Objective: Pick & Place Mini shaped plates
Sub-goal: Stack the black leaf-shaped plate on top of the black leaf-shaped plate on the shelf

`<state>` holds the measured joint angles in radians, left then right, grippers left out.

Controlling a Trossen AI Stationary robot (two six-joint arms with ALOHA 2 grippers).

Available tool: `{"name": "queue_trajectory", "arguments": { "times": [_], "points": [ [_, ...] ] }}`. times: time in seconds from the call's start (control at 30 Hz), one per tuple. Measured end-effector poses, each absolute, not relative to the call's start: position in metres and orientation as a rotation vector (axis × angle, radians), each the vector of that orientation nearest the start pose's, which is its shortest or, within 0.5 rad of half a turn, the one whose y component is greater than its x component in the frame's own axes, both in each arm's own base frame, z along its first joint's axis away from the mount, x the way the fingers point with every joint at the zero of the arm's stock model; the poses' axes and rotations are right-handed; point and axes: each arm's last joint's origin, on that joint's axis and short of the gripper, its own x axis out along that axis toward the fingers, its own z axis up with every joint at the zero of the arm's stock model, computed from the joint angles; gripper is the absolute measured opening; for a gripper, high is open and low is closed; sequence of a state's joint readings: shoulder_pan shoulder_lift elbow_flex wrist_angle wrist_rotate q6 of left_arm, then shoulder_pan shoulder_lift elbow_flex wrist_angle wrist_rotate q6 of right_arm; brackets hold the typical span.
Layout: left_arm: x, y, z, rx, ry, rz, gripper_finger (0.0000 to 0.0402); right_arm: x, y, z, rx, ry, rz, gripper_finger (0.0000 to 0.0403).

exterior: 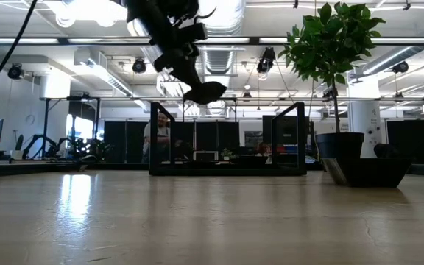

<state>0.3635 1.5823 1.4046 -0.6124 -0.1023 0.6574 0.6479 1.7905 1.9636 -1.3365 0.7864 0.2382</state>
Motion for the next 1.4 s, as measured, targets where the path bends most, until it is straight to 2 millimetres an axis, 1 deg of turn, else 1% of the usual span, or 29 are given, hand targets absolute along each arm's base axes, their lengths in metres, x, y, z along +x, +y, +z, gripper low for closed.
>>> {"name": "queue_trajectory", "arguments": {
  "times": [0.13, 0.3, 0.47, 0.6, 0.7, 0.8, 0.87, 0.97, 1.07, 1.13, 1.2, 1.27, 1.33, 1.4],
  "points": [
    [0.305, 0.152, 0.326, 0.443, 0.932, 0.196, 0.0, 0.28, 0.187, 0.389, -0.488, 0.823, -0.24, 0.0077],
    [0.292, 0.174, 0.343, 0.307, 0.85, 0.172, 0.0, 0.269, 0.178, 0.403, -0.425, 0.787, -0.254, 0.0081],
    [0.292, 0.182, 0.36, 0.146, 0.659, 0.086, 0.0, 0.257, 0.168, 0.417, -0.362, 0.731, -0.304, 0.0078],
    [0.294, 0.185, 0.365, 0.004, 0.532, 0.015, 0.0, 0.25, 0.162, 0.425, -0.331, 0.703, -0.316, 0.0073],
    [0.294, 0.186, 0.363, -0.065, 0.536, 0.025, 0.0, 0.246, 0.159, 0.429, -0.326, 0.695, -0.312, 0.007],
    [0.295, 0.187, 0.362, -0.124, 0.528, -0.006, 0.0, 0.242, 0.156, 0.433, -0.318, 0.685, -0.31, 0.0071],
    [0.298, 0.188, 0.366, -0.178, 0.505, -0.037, 0.0, 0.24, 0.155, 0.436, -0.311, 0.678, -0.309, 0.0073],
    [0.306, 0.193, 0.373, -0.314, 0.465, -0.058, 0.0, 0.238, 0.153, 0.438, -0.298, 0.67, -0.31, 0.0075],
    [0.315, 0.2, 0.368, -0.443, 0.483, -0.033, 0.0, 0.238, 0.153, 0.438, -0.293, 0.666, -0.31, 0.0074],
    [0.321, 0.204, 0.361, -0.436, 0.512, -0.056, 0.0, 0.238, 0.153, 0.438, -0.292, 0.666, -0.31, 0.0071],
    [0.324, 0.206, 0.357, -0.361, 0.547, -0.126, 0.0, 0.238, 0.153, 0.438, -0.292, 0.665, -0.31, 0.0068],
    [0.325, 0.207, 0.359, -0.28, 0.579, -0.158, 0.0, 0.238, 0.153, 0.438, -0.287, 0.664, -0.312, 0.0068],
    [0.327, 0.209, 0.361, -0.205, 0.63, -0.133, 0.0, 0.238, 0.153, 0.439, -0.28, 0.662, -0.314, 0.0069],
    [0.327, 0.213, 0.36, -0.101, 0.723, -0.067, 0.0, 0.238, 0.153, 0.439, -0.279, 0.661, -0.313, 0.0071]
  ]
}}
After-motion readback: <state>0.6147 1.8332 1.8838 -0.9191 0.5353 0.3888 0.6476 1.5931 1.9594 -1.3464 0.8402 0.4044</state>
